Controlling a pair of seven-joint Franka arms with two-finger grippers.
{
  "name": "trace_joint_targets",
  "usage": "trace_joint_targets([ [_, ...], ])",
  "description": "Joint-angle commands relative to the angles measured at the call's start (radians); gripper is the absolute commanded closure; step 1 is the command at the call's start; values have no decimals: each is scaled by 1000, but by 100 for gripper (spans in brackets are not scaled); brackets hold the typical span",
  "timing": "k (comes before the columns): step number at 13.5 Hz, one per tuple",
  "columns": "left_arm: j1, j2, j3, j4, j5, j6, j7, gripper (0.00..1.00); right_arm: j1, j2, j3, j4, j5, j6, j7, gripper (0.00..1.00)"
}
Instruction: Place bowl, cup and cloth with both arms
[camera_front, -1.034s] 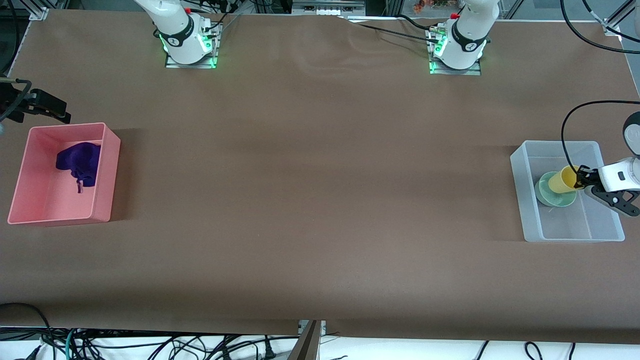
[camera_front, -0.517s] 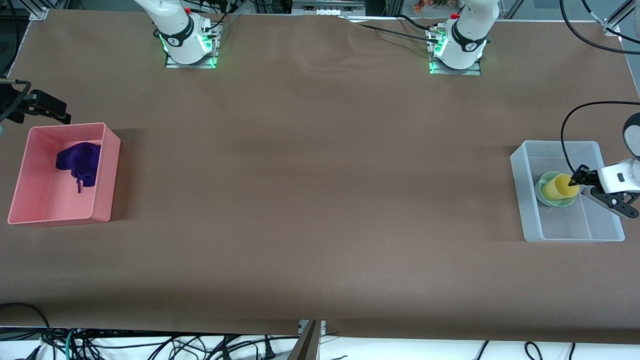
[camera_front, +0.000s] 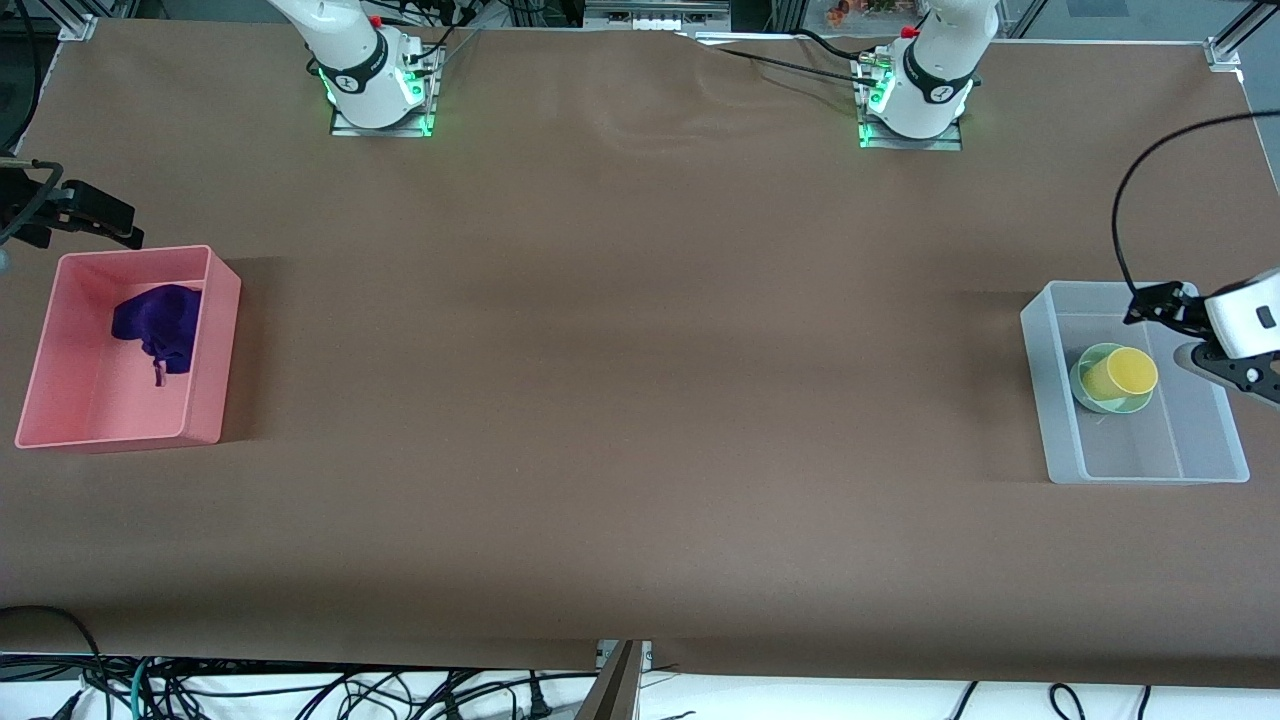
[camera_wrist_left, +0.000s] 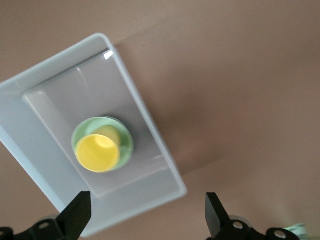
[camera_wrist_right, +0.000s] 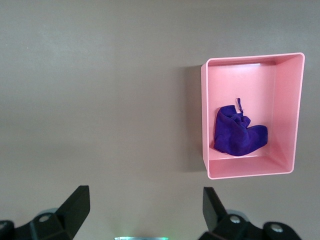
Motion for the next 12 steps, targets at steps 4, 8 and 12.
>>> trace_joint_targets([
  [4,-81,-114,-18,88,-146,-193,-232,0,-6,3,6,13,13,-1,3,0],
  [8,-388,-314,300,-143,-252,-48,-264,0,-12,5,3,13,16,-1,5,0],
  [12,-497,-415,339,-266,-174,29,-367,0,-12,5,3,13,16,-1,5,0],
])
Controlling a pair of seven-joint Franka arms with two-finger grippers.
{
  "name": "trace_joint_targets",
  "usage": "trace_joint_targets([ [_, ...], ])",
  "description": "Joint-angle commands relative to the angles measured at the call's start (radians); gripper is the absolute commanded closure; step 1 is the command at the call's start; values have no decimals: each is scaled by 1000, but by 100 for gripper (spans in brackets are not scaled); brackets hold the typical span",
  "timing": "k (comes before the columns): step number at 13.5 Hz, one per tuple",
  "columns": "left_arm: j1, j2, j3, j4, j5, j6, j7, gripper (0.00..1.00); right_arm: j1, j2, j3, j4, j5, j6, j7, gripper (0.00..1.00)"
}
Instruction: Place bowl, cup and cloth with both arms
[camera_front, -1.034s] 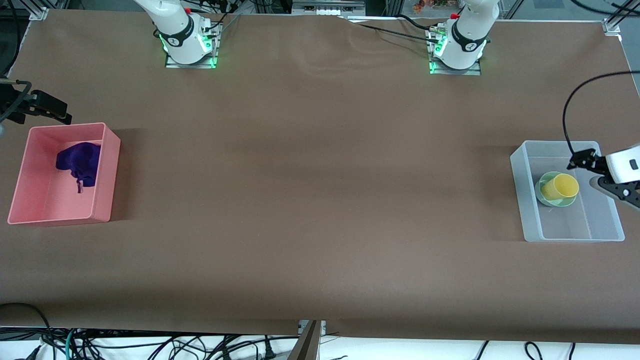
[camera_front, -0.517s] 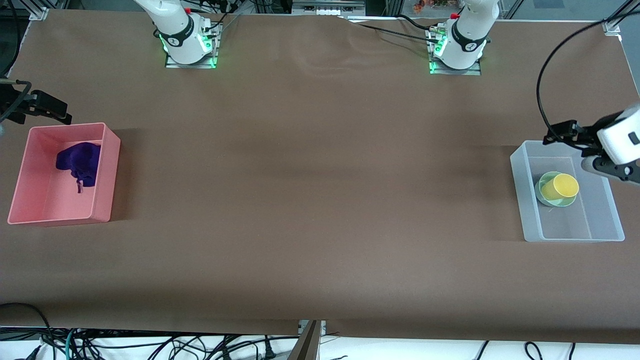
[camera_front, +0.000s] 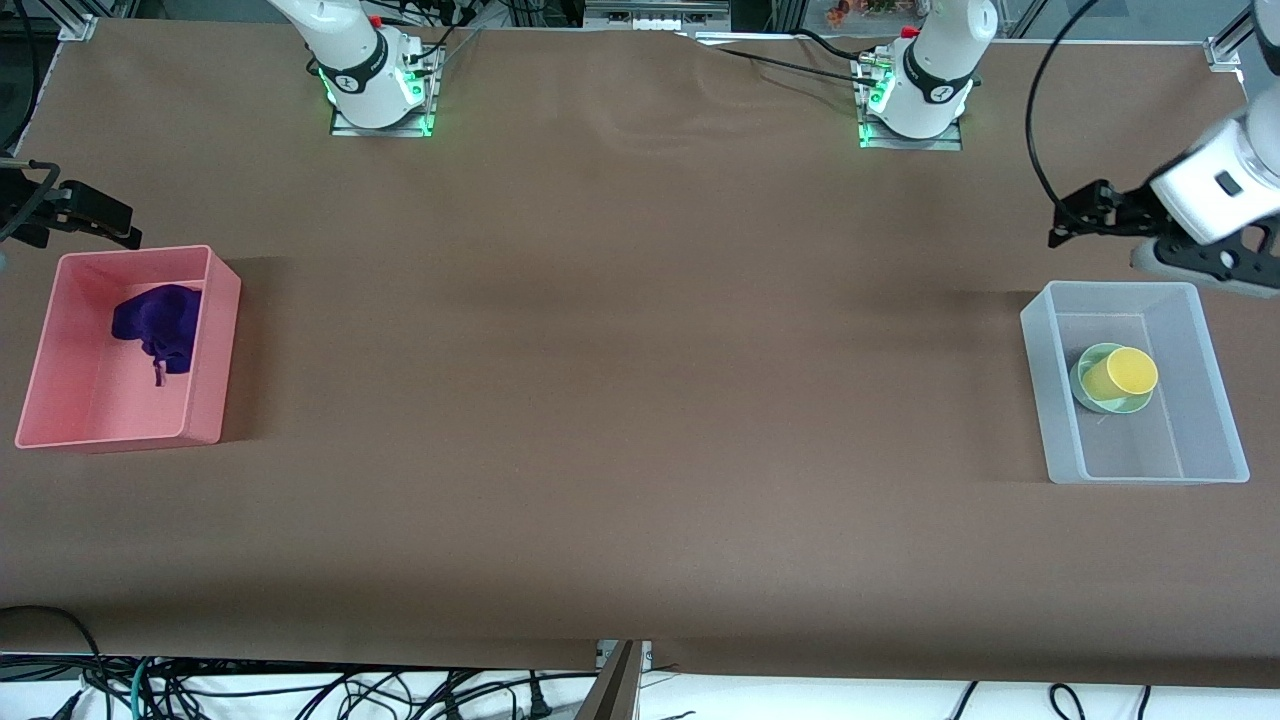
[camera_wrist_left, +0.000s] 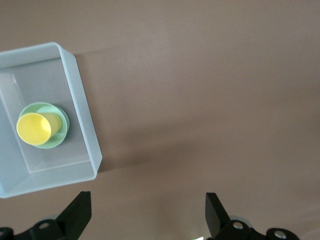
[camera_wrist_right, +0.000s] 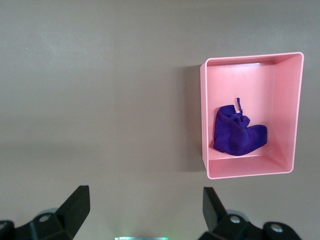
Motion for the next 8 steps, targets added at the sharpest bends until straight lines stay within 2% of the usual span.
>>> trace_joint_targets([
  [1,-58,-59,18,-68,67,41,-64,0,-9,4,3,13,16,-1,5,0],
  [8,-72,-5,55,0,16,22,-67,0,-9,4,3,13,16,-1,5,0],
])
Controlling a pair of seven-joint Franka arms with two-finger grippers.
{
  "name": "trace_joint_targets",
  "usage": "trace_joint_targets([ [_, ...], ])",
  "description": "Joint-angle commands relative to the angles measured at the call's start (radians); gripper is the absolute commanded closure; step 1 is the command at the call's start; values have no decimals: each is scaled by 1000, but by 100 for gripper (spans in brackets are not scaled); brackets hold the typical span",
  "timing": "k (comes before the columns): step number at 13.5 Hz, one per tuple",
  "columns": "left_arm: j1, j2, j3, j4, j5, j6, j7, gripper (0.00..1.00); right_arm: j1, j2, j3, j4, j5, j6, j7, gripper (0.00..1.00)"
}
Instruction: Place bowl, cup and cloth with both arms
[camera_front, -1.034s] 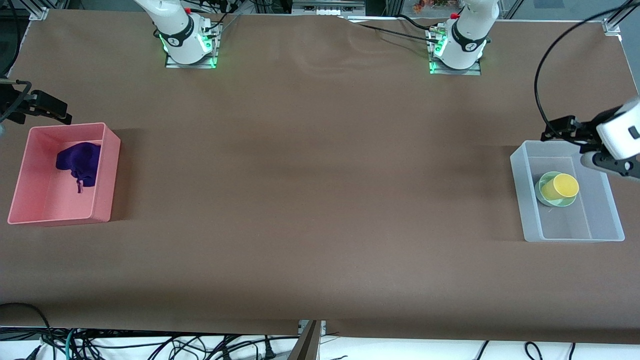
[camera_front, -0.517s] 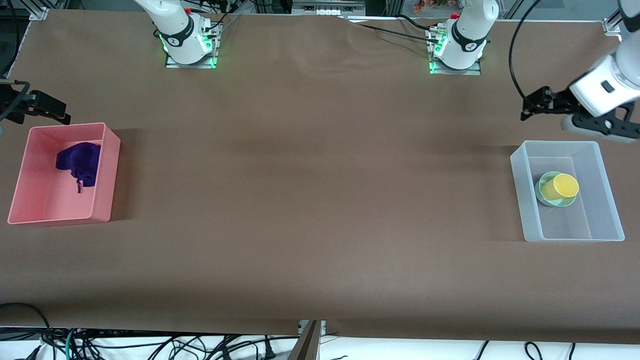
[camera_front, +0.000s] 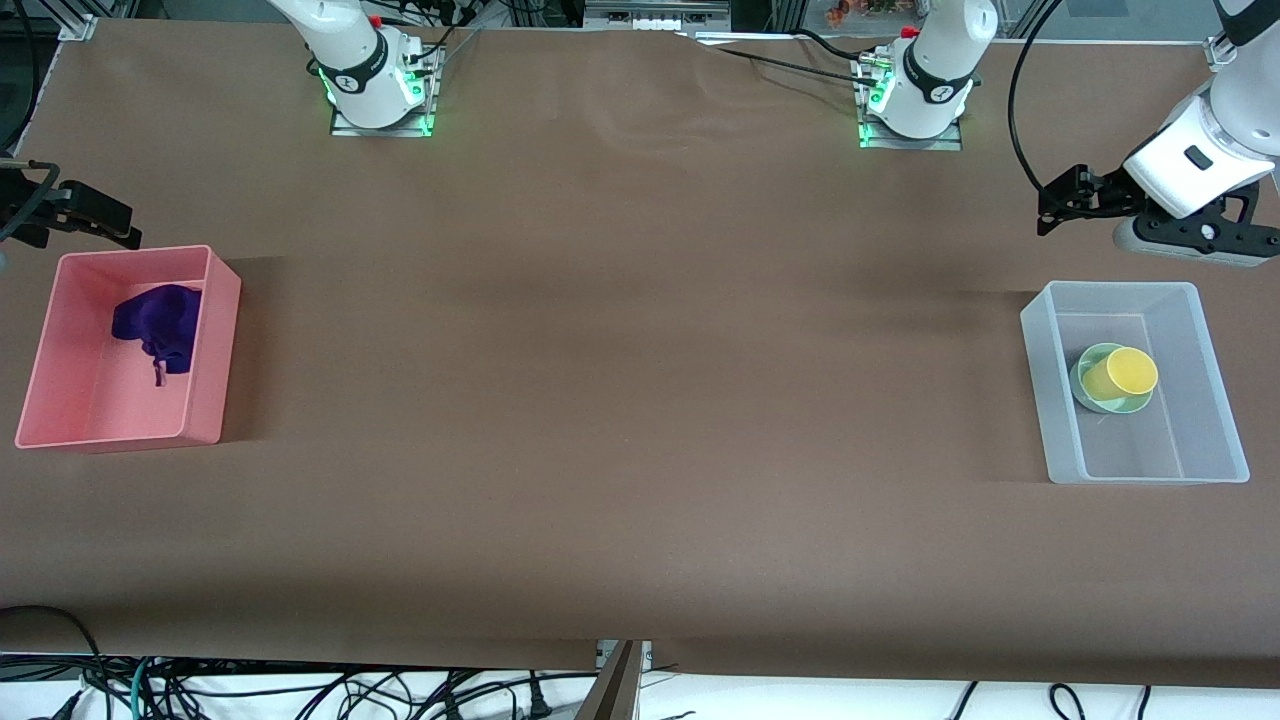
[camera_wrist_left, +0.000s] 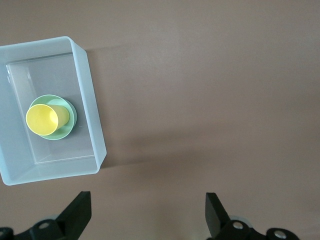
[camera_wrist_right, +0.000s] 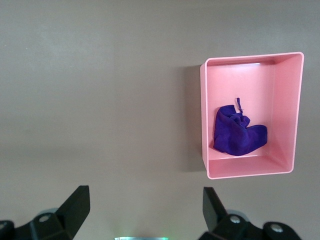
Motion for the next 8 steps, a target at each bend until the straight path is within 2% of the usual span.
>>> trace_joint_targets([
  [1,-24,22,18,34,-14,-6,-12,0,-7,4,5,13,16,-1,5,0],
  [8,-22,21,20,34,-12,-18,-14,0,-7,4,5,13,16,-1,5,0],
])
